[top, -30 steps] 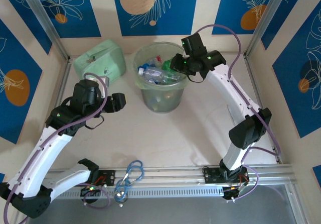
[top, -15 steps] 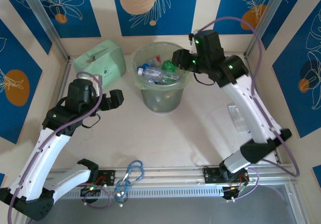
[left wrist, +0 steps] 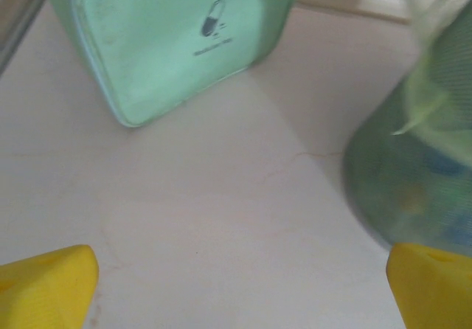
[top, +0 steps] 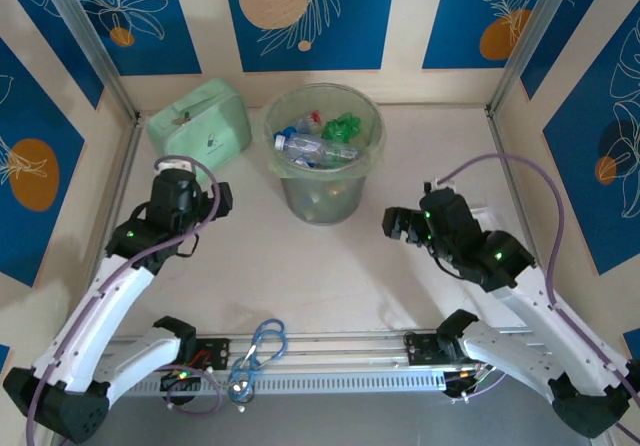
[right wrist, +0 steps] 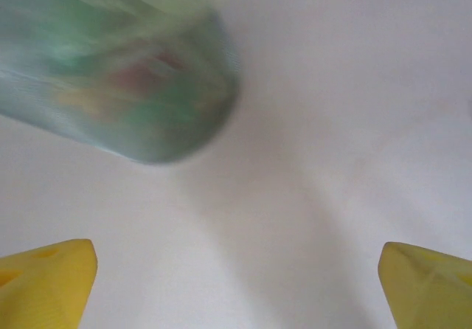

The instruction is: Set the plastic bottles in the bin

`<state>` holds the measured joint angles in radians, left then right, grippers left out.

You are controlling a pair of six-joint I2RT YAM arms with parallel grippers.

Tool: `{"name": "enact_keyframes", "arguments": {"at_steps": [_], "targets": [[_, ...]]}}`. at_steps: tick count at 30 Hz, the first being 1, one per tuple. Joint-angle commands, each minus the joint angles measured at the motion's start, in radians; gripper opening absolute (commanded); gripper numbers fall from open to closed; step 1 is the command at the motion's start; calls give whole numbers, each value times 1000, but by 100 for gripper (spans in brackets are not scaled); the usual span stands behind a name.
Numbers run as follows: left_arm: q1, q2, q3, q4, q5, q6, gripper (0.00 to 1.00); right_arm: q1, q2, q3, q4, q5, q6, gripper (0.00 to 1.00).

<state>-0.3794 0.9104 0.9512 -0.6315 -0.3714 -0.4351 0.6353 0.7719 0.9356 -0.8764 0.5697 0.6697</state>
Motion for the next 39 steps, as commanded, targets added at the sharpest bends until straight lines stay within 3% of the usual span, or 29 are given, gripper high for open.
{"name": "enact_keyframes", "arguments": {"at_steps": [1,6,10,15,19,22,24,28,30,31,32,33,35,36,39], "targets": [[12,21,-113,202,-207,100,100,-50,-100,-144,84,172,31,99],[30,82,-326,573,-331,264,100,-171,-143,-295,313,239,-81,99],[60,261,-412,847,-341,398,100,-267,-23,-371,478,426,-96,99],[90,428,-512,1149,-298,423,100,-427,181,-457,713,412,-148,99],[163,469,-562,1344,-200,410,100,-455,357,-559,1146,301,-384,99],[234,492,-559,1382,-114,409,100,-499,429,-560,1317,133,-437,99],[272,545,-625,1558,-83,384,100,-563,472,-589,1474,-16,-439,99],[300,575,-601,1553,71,411,100,-661,652,-584,1716,-277,-442,99],[301,611,-593,1549,172,438,100,-631,696,-526,1644,-369,-525,99],[300,684,-608,1688,171,459,100,-617,748,-518,1692,-376,-541,99],[300,657,-613,1648,164,436,100,-620,762,-540,1749,-404,-549,99],[306,626,-601,1560,159,423,100,-629,750,-539,1720,-394,-532,99],[301,667,-610,1664,152,441,100,-632,752,-542,1732,-387,-531,99],[301,643,-603,1600,155,434,100,-626,747,-537,1711,-373,-533,99],[298,652,-605,1624,153,440,100,-610,746,-533,1704,-352,-543,99]]}}
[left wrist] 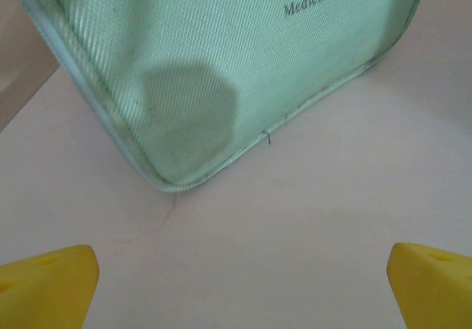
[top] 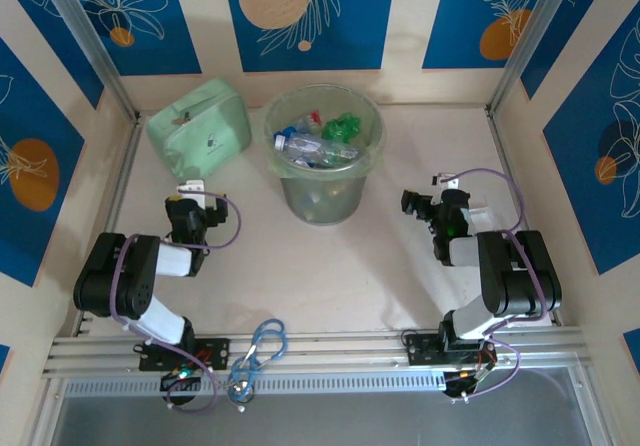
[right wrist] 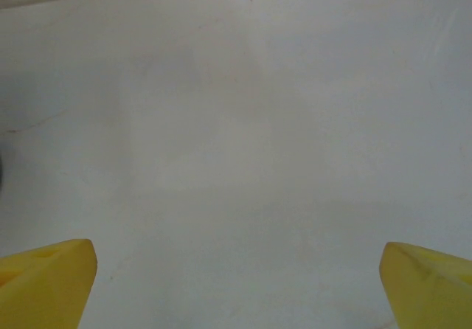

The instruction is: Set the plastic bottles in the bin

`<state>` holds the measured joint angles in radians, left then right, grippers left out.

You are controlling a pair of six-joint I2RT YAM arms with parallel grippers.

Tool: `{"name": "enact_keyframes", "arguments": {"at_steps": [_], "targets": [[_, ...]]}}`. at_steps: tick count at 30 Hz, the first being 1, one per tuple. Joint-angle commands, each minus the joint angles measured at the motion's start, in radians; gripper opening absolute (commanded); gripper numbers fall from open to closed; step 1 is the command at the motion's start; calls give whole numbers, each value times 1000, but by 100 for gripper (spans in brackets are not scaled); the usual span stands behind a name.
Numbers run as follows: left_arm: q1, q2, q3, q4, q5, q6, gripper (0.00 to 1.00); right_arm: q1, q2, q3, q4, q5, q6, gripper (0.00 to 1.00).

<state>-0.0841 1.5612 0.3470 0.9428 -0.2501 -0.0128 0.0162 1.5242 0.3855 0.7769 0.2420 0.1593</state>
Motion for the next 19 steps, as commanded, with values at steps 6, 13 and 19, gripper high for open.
{"name": "enact_keyframes", "arguments": {"at_steps": [6,13,19], "targets": [[0,4,17,22,101,49,100,7,-3,16,58,-29,-33,99],[1,5,27,1,163,66,100,6,0,23,49,-32,-32,99],[4,5,29,-1,170,65,100,0,-2,20,52,-54,-35,99]]}}
